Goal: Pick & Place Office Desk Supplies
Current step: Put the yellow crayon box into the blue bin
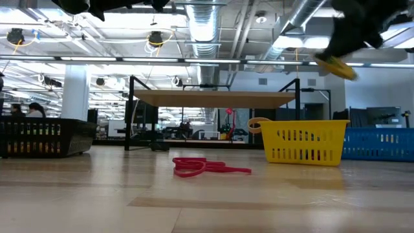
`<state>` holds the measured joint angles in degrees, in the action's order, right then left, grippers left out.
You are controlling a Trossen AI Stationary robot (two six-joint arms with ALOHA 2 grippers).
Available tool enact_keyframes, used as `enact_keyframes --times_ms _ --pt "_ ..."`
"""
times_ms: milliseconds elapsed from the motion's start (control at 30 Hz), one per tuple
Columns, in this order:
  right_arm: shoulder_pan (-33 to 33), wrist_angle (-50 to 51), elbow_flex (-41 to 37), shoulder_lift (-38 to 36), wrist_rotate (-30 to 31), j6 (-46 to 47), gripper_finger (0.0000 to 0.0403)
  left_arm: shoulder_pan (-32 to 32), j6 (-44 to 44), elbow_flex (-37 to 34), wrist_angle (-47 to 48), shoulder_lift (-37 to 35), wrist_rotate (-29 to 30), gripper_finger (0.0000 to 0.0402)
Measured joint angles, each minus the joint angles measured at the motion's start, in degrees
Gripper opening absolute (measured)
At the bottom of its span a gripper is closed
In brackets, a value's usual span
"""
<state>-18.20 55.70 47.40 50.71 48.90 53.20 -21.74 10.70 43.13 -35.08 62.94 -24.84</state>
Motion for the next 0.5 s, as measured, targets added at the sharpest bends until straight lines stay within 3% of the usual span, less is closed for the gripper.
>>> enact_keyframes --times_ms 133,300,400,500 --pt "-0.9 10.2 0.0 1.1 -4.1 10.5 0.011 0.0 0.0 0.0 0.0 0.0 0.0 0.0237" --pt "-0.5 16.5 0.0 3.9 -13.3 14.2 0.0113 0.0 0.0 0.0 0.0 0.0 0.0 0.0237" --pt "1.0 18.7 0.0 6.4 -18.3 14.2 0.0138 0.0 -0.1 0.0 0.0 0.0 0.0 0.0237" --pt "2.2 18.8 0.0 8.0 -17.8 12.6 0.0182 0.0 -0.2 0.0 -0.1 0.0 0.0 0.0237"
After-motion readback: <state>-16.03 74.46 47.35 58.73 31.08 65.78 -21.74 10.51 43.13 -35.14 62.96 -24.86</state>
